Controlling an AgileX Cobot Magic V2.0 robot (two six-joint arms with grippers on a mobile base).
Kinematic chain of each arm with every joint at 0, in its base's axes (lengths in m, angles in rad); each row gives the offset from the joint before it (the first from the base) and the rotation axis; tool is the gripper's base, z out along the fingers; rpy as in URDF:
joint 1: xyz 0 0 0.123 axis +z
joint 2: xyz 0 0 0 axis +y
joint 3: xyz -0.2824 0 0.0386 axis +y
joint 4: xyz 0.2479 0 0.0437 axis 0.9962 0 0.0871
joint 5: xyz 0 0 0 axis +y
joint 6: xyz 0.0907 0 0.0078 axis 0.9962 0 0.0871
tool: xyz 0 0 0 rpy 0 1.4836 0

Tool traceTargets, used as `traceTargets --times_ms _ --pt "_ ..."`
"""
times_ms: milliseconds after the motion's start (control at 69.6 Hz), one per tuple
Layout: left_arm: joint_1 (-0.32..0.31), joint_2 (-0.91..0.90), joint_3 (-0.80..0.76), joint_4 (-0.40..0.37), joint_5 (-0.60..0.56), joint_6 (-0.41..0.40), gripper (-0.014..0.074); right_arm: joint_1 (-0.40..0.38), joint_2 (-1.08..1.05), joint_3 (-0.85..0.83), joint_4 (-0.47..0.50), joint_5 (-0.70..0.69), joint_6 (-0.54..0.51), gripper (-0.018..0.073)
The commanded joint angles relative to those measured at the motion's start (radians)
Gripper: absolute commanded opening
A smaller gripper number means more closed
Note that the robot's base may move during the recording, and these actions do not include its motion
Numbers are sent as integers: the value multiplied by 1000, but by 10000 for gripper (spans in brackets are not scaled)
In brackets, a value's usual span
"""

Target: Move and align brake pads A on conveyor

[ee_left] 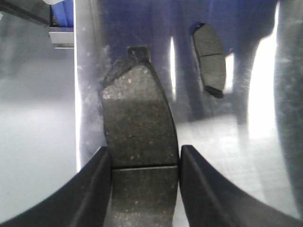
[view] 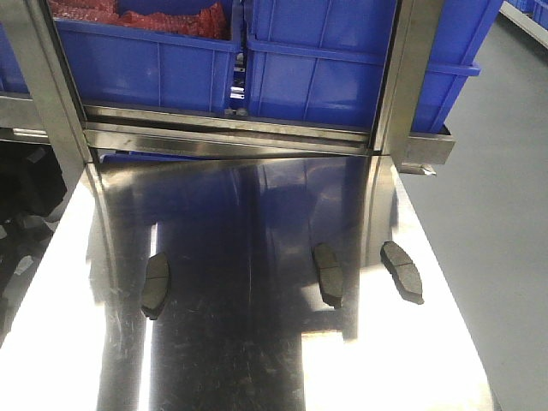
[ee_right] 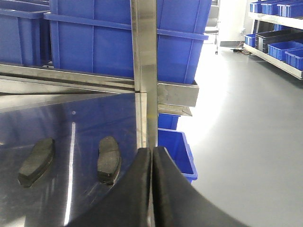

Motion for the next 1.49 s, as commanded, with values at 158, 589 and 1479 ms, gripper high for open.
traceTargets --times_ms 158,589,1479 --pt "-3 -128 19 -17 -3 4 -8 -4 -7 9 -7 -76 -5 -9" --pt "-3 -134 18 -15 36 5 -8 -4 -7 9 -7 -76 -5 -9" --pt "-3 -134 18 -16 36 5 -8 -5 -7 9 -7 -76 -5 -9"
